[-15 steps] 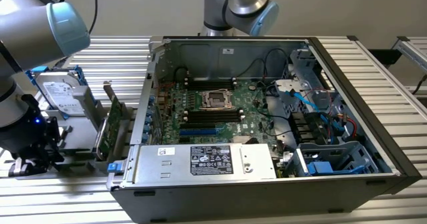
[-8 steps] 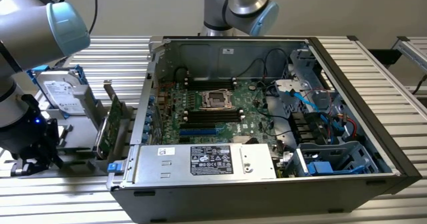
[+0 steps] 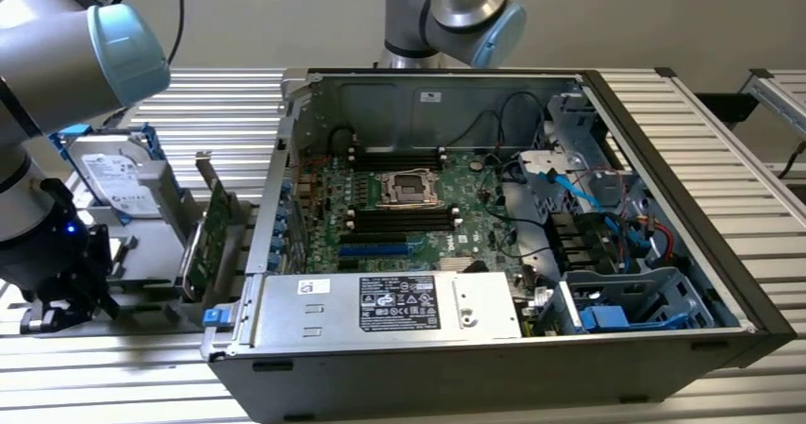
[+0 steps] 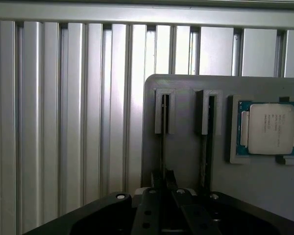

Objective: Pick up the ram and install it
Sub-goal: 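Pick up the ram and move it above insertion slot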

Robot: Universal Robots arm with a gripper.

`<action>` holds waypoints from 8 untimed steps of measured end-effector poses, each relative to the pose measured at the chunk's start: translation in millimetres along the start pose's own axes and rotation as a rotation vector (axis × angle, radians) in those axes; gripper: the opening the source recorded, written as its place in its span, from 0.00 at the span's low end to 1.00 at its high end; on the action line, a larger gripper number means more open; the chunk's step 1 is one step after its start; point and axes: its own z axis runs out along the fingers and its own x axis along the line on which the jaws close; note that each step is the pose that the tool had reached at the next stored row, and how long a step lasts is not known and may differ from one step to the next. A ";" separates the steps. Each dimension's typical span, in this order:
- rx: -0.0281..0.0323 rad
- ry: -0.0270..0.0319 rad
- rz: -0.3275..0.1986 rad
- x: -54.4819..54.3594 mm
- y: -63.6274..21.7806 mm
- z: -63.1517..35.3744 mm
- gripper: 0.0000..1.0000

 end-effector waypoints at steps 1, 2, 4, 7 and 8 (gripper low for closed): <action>0.0000 0.0000 0.000 0.0 0.0 0.0 0.14; 0.0000 0.0000 0.000 0.0 0.0 0.0 0.14; 0.0000 0.0001 0.000 0.0 0.0 0.0 0.14; -0.0005 0.0022 0.006 -0.1 -0.4 0.1 0.14; -0.0006 0.0036 0.011 -0.1 -0.5 0.1 0.14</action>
